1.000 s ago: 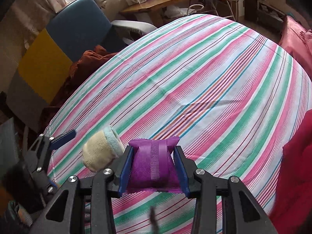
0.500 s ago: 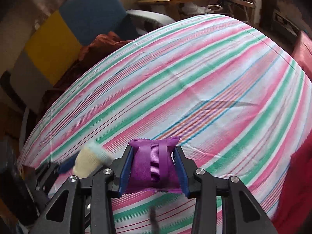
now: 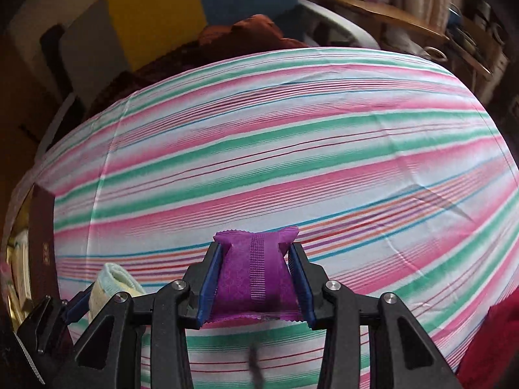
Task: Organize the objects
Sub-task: 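Carry knit ball and purple packet into the gold tray and open both tools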
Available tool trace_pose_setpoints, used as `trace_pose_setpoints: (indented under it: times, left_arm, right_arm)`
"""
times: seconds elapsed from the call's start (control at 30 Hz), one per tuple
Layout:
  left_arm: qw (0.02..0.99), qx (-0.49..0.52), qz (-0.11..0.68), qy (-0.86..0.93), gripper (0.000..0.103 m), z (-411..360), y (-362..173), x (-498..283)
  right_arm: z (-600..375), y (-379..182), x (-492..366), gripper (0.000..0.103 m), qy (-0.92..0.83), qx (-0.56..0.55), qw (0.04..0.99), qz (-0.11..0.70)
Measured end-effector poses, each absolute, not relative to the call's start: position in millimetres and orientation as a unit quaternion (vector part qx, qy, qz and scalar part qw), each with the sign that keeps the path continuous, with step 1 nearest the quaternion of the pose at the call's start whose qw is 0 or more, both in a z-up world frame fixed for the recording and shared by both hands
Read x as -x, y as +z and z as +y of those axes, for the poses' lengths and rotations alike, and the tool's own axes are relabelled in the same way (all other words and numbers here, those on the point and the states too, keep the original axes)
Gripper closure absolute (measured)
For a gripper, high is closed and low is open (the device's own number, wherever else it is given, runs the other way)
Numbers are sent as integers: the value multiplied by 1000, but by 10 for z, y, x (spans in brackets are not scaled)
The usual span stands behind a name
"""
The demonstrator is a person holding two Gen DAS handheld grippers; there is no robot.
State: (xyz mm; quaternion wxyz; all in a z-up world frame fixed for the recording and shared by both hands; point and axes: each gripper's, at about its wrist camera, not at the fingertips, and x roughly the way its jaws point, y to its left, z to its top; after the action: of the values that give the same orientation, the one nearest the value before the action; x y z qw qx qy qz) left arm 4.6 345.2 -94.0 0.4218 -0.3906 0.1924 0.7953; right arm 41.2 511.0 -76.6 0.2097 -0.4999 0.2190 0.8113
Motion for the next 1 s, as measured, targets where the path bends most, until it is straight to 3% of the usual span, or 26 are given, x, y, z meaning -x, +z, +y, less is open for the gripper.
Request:
trace_pose_setpoints:
  times: [1.0]
  left_arm:
    - [423,386,179,800,49,3403,-1103,-71]
  right_arm:
    - [4883,-923,-229,61,807,536,183,166]
